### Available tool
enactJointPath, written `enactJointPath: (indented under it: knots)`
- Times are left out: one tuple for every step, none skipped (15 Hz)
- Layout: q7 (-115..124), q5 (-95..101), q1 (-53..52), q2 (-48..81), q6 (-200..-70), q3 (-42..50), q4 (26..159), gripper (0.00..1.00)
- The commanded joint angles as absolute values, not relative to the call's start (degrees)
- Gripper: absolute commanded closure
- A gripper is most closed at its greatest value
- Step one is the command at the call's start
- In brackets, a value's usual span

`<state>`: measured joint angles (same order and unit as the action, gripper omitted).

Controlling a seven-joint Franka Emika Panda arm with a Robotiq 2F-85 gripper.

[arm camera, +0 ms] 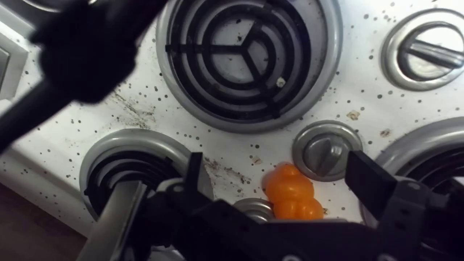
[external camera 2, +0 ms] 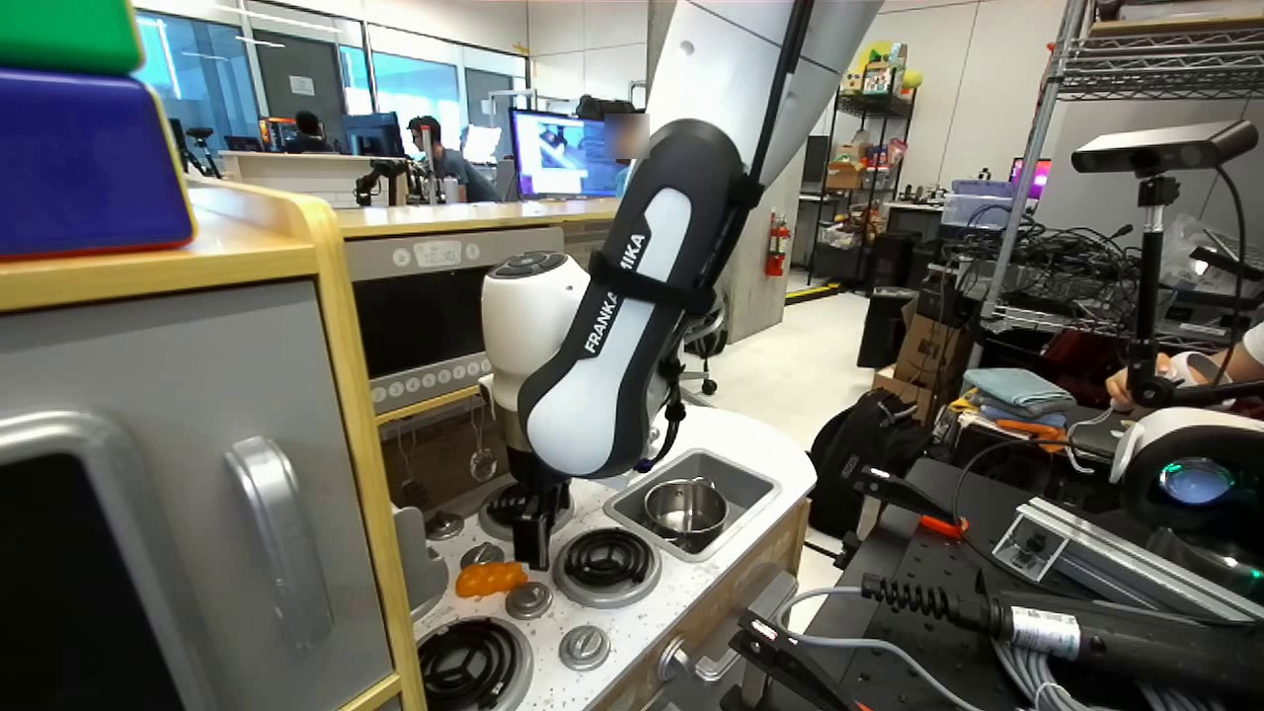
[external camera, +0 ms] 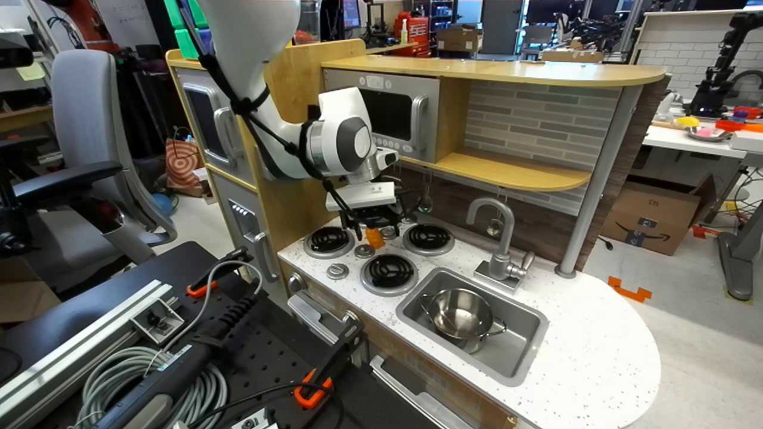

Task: Pick up the orange object from the stove and put it in the pot, that is in the sink

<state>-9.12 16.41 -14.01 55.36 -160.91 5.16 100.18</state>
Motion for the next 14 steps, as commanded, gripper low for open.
enactJointPath:
  knots:
    - [-9.27,15.64,-11.27,58.82,-164.52,1.18,96.21,0.0]
    - [-9.22,15.47,-11.02,59.76,-166.16,0.52,95.49,0.0]
    - [-9.25,15.47,-10.91,60.72,-167.84,0.04,94.76,0.0]
    - [-9.12,15.71,-11.32,61.88,-169.19,0.17,93.81,0.0]
    - [-9.03,15.74,-11.67,62.89,-169.68,0.33,92.82,0.0]
    - [-9.03,15.66,-11.81,63.88,-170.05,0.35,91.86,0.0]
    - [-9.08,15.52,-11.75,64.79,-170.07,0.2,90.94,0.0]
    - [-9.02,15.48,-11.83,65.69,-170.31,0.3,89.94,0.0]
    - [-8.93,15.45,-11.86,66.52,-170.28,0.38,89.02,0.0]
    - [-9.0,15.39,-11.7,67.22,-170.17,0.23,88.12,0.0]
    - [-9.08,15.34,-11.54,67.86,-170.17,0.06,87.32,0.0]
    - [-9.24,15.24,-11.26,68.43,-170.05,-0.28,86.63,0.25]
    - [-9.47,15.14,-10.92,68.89,-170.0,-0.7,86.05,0.28]
    - [-9.6,15.03,-10.68,69.33,-169.9,-1.04,85.47,0.34]
